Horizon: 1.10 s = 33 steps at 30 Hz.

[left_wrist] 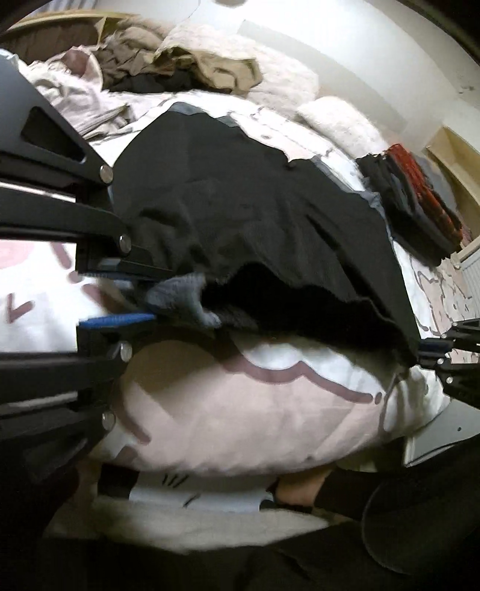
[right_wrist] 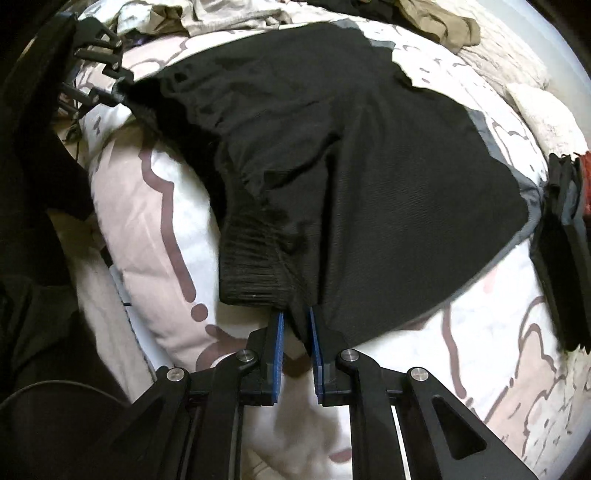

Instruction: Fold clothes

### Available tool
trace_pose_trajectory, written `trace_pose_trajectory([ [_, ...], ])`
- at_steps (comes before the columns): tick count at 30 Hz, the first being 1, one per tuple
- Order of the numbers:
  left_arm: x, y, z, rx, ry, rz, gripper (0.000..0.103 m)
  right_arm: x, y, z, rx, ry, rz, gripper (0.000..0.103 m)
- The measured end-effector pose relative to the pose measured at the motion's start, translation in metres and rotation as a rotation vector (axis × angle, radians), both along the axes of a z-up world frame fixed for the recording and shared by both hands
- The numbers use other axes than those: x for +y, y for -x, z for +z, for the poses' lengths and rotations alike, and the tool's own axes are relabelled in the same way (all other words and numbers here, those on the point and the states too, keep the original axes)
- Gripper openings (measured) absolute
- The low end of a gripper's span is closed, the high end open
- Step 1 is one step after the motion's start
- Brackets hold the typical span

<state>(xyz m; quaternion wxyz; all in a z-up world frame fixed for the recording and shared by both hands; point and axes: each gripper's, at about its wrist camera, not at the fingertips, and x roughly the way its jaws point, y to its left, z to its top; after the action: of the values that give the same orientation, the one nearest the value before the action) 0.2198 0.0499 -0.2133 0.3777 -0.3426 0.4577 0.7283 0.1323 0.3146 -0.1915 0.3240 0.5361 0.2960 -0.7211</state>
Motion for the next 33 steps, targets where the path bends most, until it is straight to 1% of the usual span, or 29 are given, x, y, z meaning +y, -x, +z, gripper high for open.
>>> trace_pose_trajectory([
  [2,-0.005,0.002,0.010,-0.034,-0.009,0.024,0.021,0.004,0.003,0.016,0.041,0.029,-0.027,0.013],
  [4,-0.009,0.007,0.023,-0.054,-0.037,0.060,0.021,0.004,0.010,0.033,0.076,0.097,-0.051,0.013],
  [6,-0.009,0.015,0.042,-0.055,-0.100,0.101,0.022,0.002,0.020,0.050,0.096,0.177,-0.070,0.013],
  [8,-0.003,0.031,0.058,-0.051,-0.176,0.136,0.031,-0.010,0.028,0.053,0.065,0.231,-0.061,0.013],
  [9,0.004,0.039,0.062,-0.054,-0.206,0.144,0.032,-0.019,0.032,0.051,0.048,0.239,-0.049,0.013],
  [10,0.011,0.047,0.064,-0.059,-0.230,0.144,0.032,-0.030,0.034,0.043,0.038,0.213,-0.022,0.013],
  [12,0.029,0.059,0.059,-0.068,-0.258,0.122,0.032,-0.050,0.029,0.019,0.022,0.120,0.039,0.013],
  [13,0.038,0.064,0.052,-0.076,-0.254,0.108,0.032,-0.057,0.024,0.003,-0.006,0.064,0.066,0.013],
  [15,0.053,0.069,0.029,-0.119,-0.215,0.074,0.032,-0.059,0.019,-0.024,-0.058,-0.028,0.093,0.013],
  [17,0.058,0.064,0.004,-0.188,-0.157,0.031,0.032,-0.053,0.010,-0.042,-0.057,-0.088,0.117,0.013],
  [19,0.058,0.053,-0.016,-0.257,-0.108,-0.010,0.032,-0.047,0.012,-0.032,-0.063,-0.051,0.105,0.013],
  [20,0.057,0.047,-0.022,-0.272,-0.096,-0.032,0.035,-0.043,0.019,-0.023,-0.090,-0.020,0.068,0.013],
  [21,0.055,0.041,-0.022,-0.267,-0.092,-0.057,0.037,-0.038,0.028,-0.011,-0.090,0.032,0.026,0.013],
  [22,0.054,0.041,-0.019,-0.269,-0.093,-0.068,0.037,-0.031,0.040,0.003,-0.063,0.095,-0.022,0.013],
  [23,0.054,0.045,-0.013,-0.284,-0.106,-0.064,0.040,-0.023,0.055,0.016,-0.030,0.151,-0.078,0.016],
  [24,0.053,0.053,-0.005,-0.299,-0.129,-0.050,0.040,-0.016,0.070,0.025,-0.001,0.178,-0.140,0.025],
  [25,0.053,0.061,0.003,-0.299,-0.151,-0.035,0.040,-0.006,0.090,0.033,0.036,0.186,-0.219,0.056],
  [26,0.052,0.074,0.013,-0.281,-0.180,-0.014,0.040,0.002,0.109,0.041,0.080,0.190,-0.297,0.081],
  [27,0.049,0.089,0.022,-0.257,-0.208,0.013,0.040,0.008,0.126,0.047,0.129,0.187,-0.352,0.081],
  [29,0.038,0.120,0.036,-0.215,-0.266,0.094,0.041,0.010,0.152,0.055,0.181,0.186,-0.389,0.081],
  [31,0.019,0.158,0.048,-0.165,-0.335,0.218,0.041,0.002,0.178,0.061,0.223,0.167,-0.414,0.081],
  [33,-0.004,0.190,0.052,-0.122,-0.392,0.348,0.042,-0.017,0.202,0.065,0.234,0.178,-0.402,0.079],
])
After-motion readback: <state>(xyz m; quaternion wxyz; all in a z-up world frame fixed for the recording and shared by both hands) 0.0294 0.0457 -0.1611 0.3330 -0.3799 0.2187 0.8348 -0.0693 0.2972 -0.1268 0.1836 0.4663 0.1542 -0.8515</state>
